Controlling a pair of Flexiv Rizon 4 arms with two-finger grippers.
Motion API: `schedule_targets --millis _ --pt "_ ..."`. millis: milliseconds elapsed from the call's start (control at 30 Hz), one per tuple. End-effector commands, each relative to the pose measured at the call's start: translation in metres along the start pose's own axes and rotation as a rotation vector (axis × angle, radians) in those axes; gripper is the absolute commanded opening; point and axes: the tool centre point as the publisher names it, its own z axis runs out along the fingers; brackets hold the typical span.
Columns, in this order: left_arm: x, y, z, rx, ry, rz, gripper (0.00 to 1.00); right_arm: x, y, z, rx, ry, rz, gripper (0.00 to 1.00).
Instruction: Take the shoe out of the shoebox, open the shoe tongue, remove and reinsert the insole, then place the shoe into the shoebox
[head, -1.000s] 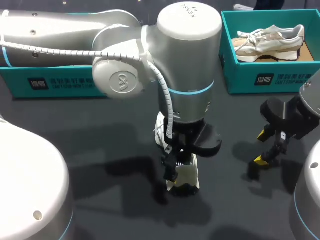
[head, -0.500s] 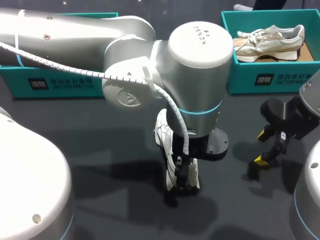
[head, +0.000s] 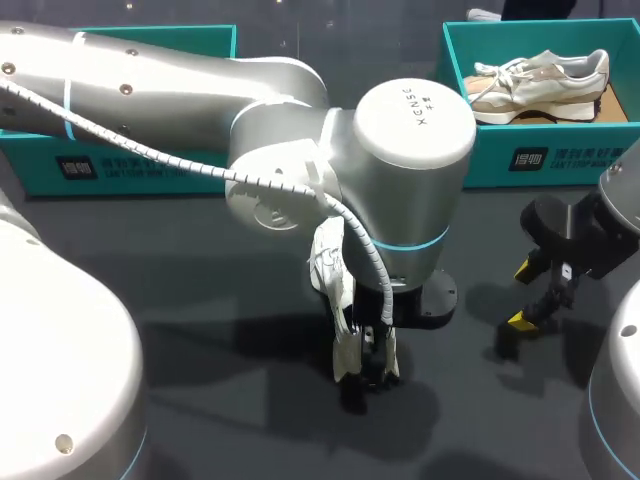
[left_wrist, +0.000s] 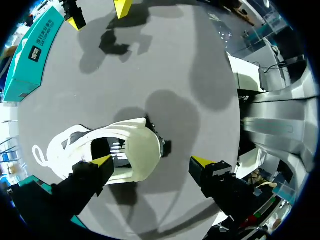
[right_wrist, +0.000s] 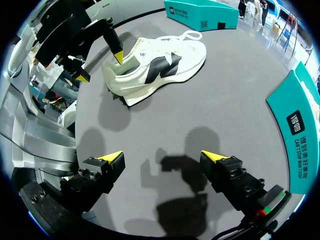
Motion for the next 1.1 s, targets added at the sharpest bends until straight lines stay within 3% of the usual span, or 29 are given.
schedule_targets --millis 33,433,933,1100 --pt "0.004 -0.014 0.017 -0.029 -0.015 -0.035 1.00 0.002 -0.001 -0.001 0.000 -0.003 0.000 1.00" --pt "0.003 -0.014 0.042 -0.034 -0.009 -0.094 0.96 0.002 -0.001 -0.001 0.000 -0.003 0.000 1.00" --pt "0.000 0.002 0.046 -0.020 -0.012 -0.153 0.84 0.002 -0.001 -0.001 0.000 -0.003 0.000 1.00" --pt "-0.001 0.004 0.048 -0.018 -0.007 -0.164 0.75 0.002 -0.001 -0.001 0.000 -0.003 0.000 1.00"
